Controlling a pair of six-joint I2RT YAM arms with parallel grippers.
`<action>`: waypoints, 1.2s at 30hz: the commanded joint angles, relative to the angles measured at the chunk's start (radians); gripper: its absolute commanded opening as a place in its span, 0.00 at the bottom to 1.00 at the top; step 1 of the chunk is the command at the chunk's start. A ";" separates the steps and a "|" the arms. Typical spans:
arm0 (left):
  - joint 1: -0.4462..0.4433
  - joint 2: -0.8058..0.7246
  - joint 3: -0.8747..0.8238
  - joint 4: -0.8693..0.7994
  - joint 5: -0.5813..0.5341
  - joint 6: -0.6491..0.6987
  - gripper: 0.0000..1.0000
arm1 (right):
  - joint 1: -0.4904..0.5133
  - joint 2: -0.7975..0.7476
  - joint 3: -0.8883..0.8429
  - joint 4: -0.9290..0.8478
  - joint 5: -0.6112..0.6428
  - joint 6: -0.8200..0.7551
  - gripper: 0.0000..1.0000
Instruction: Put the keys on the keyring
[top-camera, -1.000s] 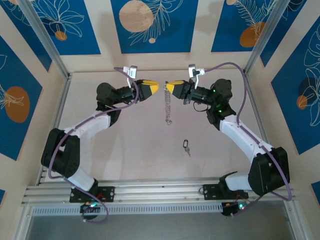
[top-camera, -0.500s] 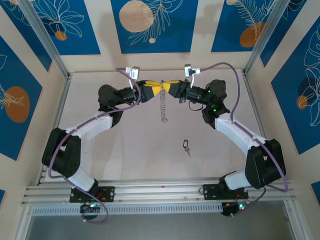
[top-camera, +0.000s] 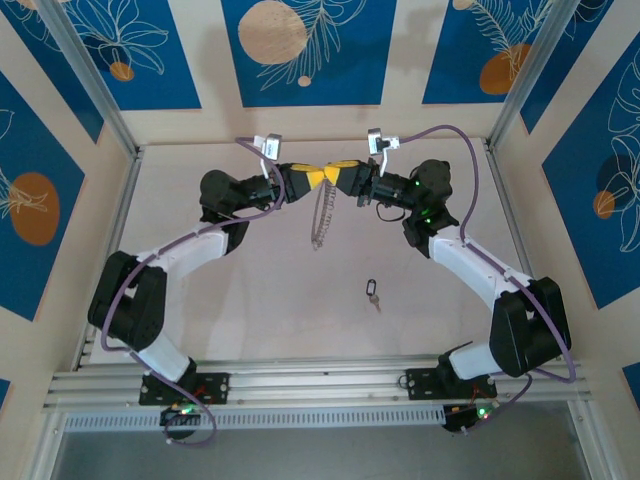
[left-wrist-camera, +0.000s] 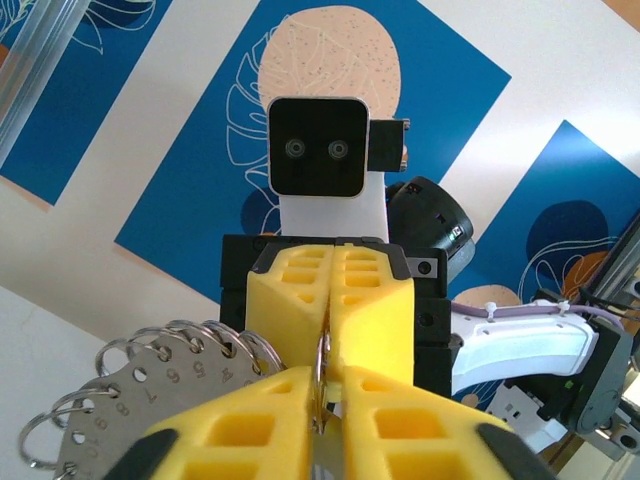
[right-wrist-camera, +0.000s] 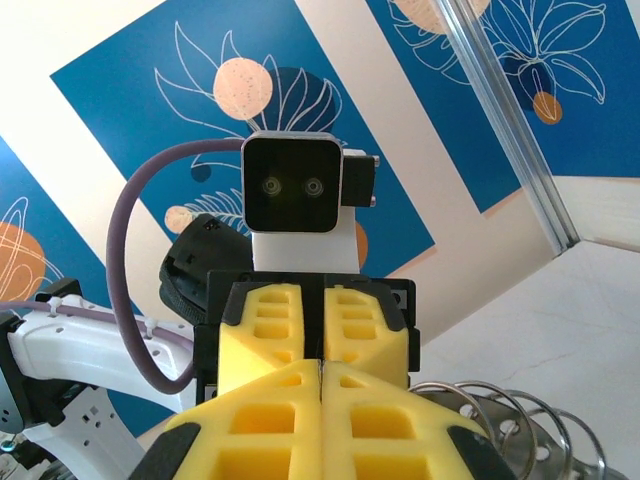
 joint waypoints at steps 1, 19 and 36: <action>-0.011 0.011 0.010 0.063 0.001 -0.007 0.09 | 0.008 0.003 -0.009 0.025 0.011 -0.007 0.00; -0.016 -0.129 0.090 -0.527 0.037 0.610 0.00 | -0.102 -0.249 -0.124 -0.396 0.084 -0.176 0.47; -0.101 -0.235 0.092 -0.821 -0.288 1.112 0.00 | -0.128 -0.372 -0.298 -0.505 0.141 -0.216 0.46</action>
